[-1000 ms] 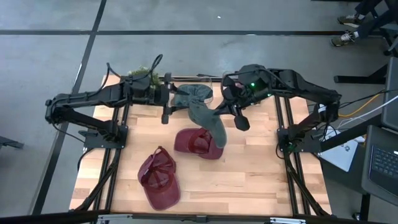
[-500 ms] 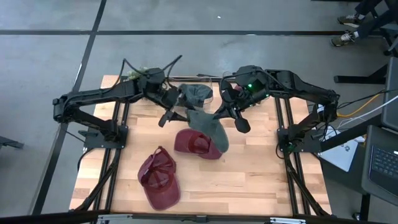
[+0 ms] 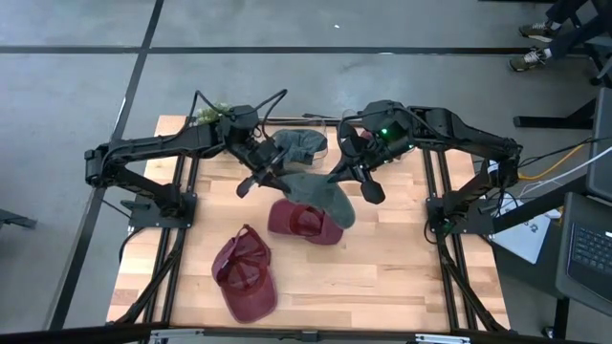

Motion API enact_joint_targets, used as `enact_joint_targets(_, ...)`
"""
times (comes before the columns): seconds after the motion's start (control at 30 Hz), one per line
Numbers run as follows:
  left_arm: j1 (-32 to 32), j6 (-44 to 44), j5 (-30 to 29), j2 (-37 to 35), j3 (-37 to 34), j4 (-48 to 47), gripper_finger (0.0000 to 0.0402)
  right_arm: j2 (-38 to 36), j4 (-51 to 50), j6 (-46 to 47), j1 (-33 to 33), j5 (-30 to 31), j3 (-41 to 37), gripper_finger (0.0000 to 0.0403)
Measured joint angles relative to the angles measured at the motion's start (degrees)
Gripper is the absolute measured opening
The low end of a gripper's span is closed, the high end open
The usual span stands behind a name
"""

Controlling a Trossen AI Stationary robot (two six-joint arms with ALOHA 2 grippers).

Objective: Pick & Place hat
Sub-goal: Put the gray cap on the gray cap in the left transparent bin

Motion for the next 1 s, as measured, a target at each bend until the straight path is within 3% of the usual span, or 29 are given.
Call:
enact_joint_targets(0.07,0.0,-1.0,1.5,0.0,0.0,0.0,0.0014,0.0,0.0,0.0,0.0,0.3,0.0,0.0026)
enact_joint_targets(0.33,0.0,-10.2,5.5,0.0,0.0,0.0,0.0009,0.3,-0.9,2.8,0.0,2.2,0.0,0.0037)
enact_joint_targets(0.6,0.4,-17.9,6.1,0.0,0.0,0.0,0.0010,0.9,-5.0,7.4,-1.6,2.3,0.0,0.0149)
enact_joint_targets(0.77,0.4,-27.7,-0.9,0.0,0.0,0.3,0.0011,0.9,-7.5,7.5,-4.2,4.6,0.0,0.0234)
enact_joint_targets(1.0,0.6,-47.7,-15.9,0.0,0.0,7.4,0.0011,1.9,-7.1,7.3,-4.7,19.8,0.0,0.0290)
